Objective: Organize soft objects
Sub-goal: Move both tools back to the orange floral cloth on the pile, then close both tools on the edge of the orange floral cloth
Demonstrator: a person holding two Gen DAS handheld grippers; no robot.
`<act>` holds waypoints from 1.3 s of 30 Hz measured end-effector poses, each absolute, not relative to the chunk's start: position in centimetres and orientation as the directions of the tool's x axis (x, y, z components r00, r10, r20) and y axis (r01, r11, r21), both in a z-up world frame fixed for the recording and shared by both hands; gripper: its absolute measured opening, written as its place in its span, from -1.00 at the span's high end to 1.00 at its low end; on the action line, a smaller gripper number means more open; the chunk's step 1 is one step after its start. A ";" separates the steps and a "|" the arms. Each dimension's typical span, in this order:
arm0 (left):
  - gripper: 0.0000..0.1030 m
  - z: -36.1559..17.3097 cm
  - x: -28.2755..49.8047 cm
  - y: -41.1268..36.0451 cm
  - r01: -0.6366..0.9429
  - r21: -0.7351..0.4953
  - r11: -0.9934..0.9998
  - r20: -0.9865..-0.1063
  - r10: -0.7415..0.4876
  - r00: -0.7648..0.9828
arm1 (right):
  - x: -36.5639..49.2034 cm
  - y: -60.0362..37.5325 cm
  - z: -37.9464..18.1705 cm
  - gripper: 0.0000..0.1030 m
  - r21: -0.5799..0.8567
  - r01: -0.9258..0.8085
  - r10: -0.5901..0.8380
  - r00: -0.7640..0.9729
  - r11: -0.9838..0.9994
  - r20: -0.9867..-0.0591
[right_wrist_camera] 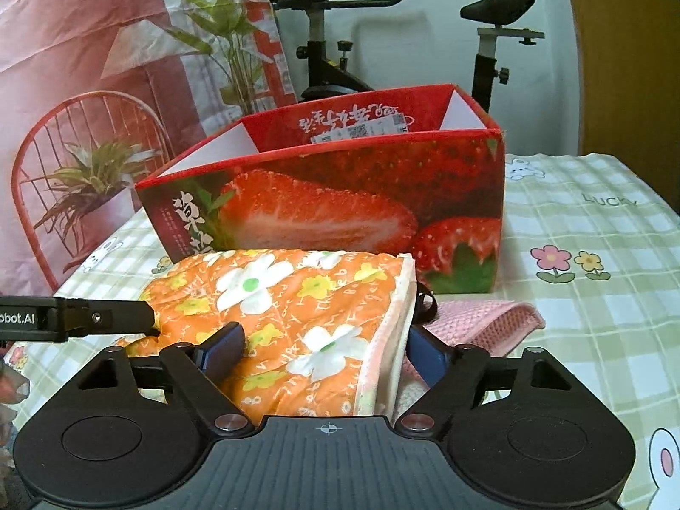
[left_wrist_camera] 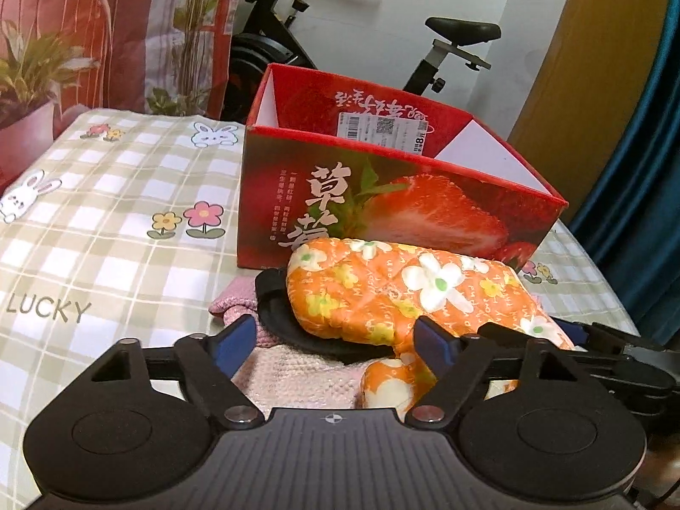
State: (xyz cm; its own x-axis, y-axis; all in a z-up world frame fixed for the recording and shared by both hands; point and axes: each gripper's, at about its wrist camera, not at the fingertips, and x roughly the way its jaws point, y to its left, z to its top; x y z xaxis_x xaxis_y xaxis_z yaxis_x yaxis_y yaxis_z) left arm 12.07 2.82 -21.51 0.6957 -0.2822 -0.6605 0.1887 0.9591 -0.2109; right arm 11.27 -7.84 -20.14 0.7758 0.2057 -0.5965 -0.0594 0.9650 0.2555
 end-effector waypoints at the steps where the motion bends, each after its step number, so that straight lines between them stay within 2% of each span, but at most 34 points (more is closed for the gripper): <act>1: -0.53 -21.5 12.1 2.9 0.186 -0.215 0.959 -0.660 -0.283 0.696 | 11.3 -7.9 -20.2 -0.51 0.258 -0.062 0.209 0.774 0.964 -0.597; 4: -0.47 -21.6 12.1 2.9 0.185 -0.225 0.957 -0.654 -0.289 0.699 | 11.2 -7.9 -20.3 -0.48 0.258 -0.068 0.214 0.774 0.964 -0.596; 7: -0.27 -21.6 12.4 3.4 0.180 -0.264 0.948 -0.644 -0.312 0.699 | 11.1 -7.8 -20.2 -0.47 0.243 -0.076 0.210 0.775 0.967 -0.595; 15: -0.22 -22.9 16.0 5.1 0.087 -0.410 0.908 -0.665 -0.363 0.653 | 11.1 -7.6 -20.3 -0.44 0.234 -0.084 0.210 0.778 0.969 -0.592; 18: -0.08 -23.5 17.9 5.3 0.077 -0.480 0.874 -0.657 -0.417 0.628 | 11.1 -7.5 -20.3 -0.43 0.230 -0.086 0.210 0.778 0.969 -0.592; 20: -0.08 -23.7 18.5 5.1 0.075 -0.506 0.859 -0.654 -0.440 0.616 | 11.0 -7.6 -20.3 -0.41 0.230 -0.088 0.211 0.779 0.969 -0.591; 21: -0.07 -23.7 18.5 4.9 0.077 -0.509 0.858 -0.652 -0.442 0.616 | 11.0 -7.7 -20.3 -0.41 0.233 -0.088 0.212 0.779 0.969 -0.590; 23: 0.09 -23.4 18.0 4.6 0.099 -0.500 0.860 -0.644 -0.446 0.622 | 11.0 -7.7 -20.3 -0.39 0.234 -0.088 0.213 0.780 0.968 -0.588; 25: 0.53 -22.8 17.2 4.6 0.114 -0.466 0.877 -0.639 -0.423 0.643 | 10.9 -7.7 -20.0 -0.34 0.234 -0.088 0.212 0.785 0.968 -0.582; 31: 0.65 -21.0 13.9 5.1 0.163 -0.401 0.901 -0.583 -0.388 0.714 | 10.4 -7.5 -19.1 -0.20 0.245 -0.116 0.237 0.799 0.963 -0.553; 39: 0.67 -22.9 13.6 6.8 0.046 -0.365 0.930 -0.643 -0.287 0.710 | 10.2 -7.3 -18.7 -0.14 0.248 -0.134 0.253 0.801 0.959 -0.543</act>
State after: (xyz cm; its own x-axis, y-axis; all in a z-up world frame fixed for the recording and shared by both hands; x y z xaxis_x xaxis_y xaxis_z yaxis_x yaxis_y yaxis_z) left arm 13.61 6.76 -22.89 0.7101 -0.2868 -0.6430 0.0456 0.9301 -0.3645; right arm 10.19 -7.26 -18.66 0.8005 0.2526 -0.5434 -0.1344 0.9594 0.2480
